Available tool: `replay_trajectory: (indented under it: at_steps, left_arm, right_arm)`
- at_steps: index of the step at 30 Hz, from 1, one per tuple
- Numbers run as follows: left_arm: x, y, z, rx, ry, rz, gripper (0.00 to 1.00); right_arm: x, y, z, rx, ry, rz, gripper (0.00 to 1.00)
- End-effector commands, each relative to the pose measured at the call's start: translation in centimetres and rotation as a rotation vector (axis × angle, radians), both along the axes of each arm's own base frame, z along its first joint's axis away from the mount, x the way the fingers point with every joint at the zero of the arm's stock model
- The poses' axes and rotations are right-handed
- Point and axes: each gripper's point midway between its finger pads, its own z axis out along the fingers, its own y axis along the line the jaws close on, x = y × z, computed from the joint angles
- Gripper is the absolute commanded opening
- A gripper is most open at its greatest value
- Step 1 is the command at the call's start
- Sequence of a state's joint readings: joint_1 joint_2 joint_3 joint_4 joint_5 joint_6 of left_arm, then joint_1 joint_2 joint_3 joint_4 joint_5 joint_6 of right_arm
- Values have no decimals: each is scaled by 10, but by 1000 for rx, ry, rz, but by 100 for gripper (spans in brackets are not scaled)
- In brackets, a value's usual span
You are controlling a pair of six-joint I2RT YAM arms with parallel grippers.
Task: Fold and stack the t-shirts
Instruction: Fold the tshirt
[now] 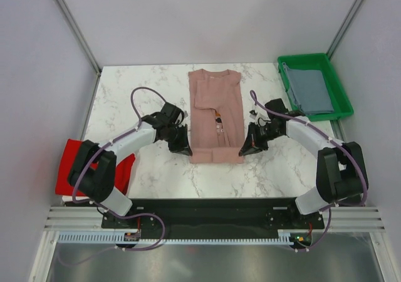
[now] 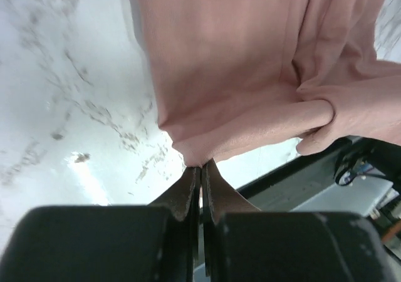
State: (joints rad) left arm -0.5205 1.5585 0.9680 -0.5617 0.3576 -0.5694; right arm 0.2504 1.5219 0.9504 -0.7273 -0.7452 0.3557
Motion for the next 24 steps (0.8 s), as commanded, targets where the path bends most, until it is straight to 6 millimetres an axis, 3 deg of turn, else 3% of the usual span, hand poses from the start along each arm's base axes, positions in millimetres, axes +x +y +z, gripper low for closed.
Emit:
replay_trajectory:
  at_steps: [1,3,9,15,23,24]
  left_arm:
    - [45,8,30,47,-189,-16,2]
    - [68,4,45,44,-260,-22,2]
    - [119,-9,57,56,-366,-51,2]
    - [159,-8,46,77,-383,-31,2]
    - [197,3,26,96,-380,-1,2]
    - [200,3,19,101,-373,-2,2]
  right_arm:
    - [28,-3,16,19,-58,-3,0]
    - [44,-8,14,12,-62,-27,0]
    - [120,-13,25,8,-181,-91,0]
    - [171,-12,9,-4,-223,-110,0]
    - [211,-14,-25,-57,-248,-94,0]
    - [219,-14,-22,-56,-268,-97,0]
